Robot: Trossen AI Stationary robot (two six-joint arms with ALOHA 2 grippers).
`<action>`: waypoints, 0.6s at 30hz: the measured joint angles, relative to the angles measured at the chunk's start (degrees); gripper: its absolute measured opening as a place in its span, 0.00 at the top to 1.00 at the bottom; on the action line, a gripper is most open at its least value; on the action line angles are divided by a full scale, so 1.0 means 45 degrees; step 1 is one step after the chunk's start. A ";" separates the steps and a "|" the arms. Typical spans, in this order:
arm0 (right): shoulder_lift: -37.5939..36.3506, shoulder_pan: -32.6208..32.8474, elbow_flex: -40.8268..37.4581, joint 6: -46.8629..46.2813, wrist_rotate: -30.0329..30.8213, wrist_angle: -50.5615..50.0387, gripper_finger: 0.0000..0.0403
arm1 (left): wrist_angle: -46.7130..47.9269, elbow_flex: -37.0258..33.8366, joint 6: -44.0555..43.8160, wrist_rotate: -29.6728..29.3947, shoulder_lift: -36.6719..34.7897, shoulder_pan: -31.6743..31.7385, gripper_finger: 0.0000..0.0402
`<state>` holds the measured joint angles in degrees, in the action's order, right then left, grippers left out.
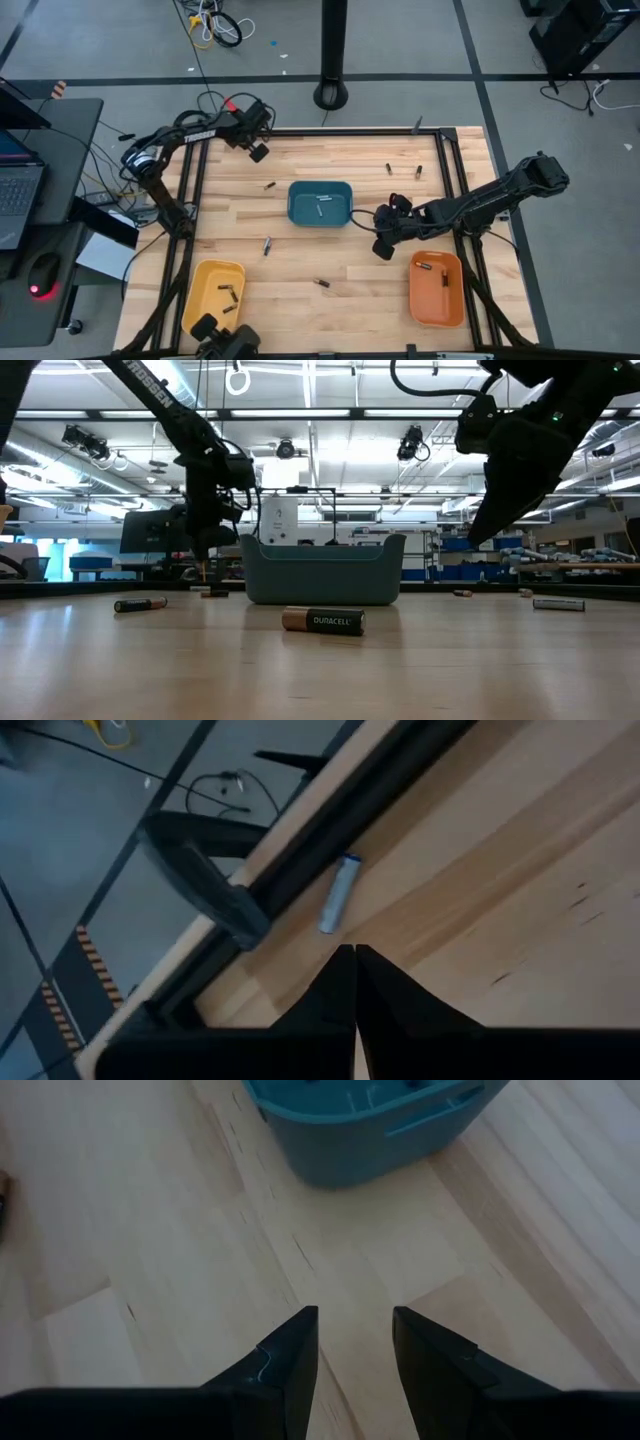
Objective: Sort batteries
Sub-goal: Put the silver battery into the blue bin
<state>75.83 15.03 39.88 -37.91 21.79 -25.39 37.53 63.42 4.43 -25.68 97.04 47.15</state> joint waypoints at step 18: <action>0.0000 0.0000 0.0000 0.0126 0.0050 0.0010 0.65 | 0.0353 0.0255 -0.1622 -0.2429 0.0516 -0.1801 0.98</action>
<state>75.83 15.03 39.88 -37.34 22.02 -25.34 39.11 64.57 -2.87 -36.61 99.36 39.05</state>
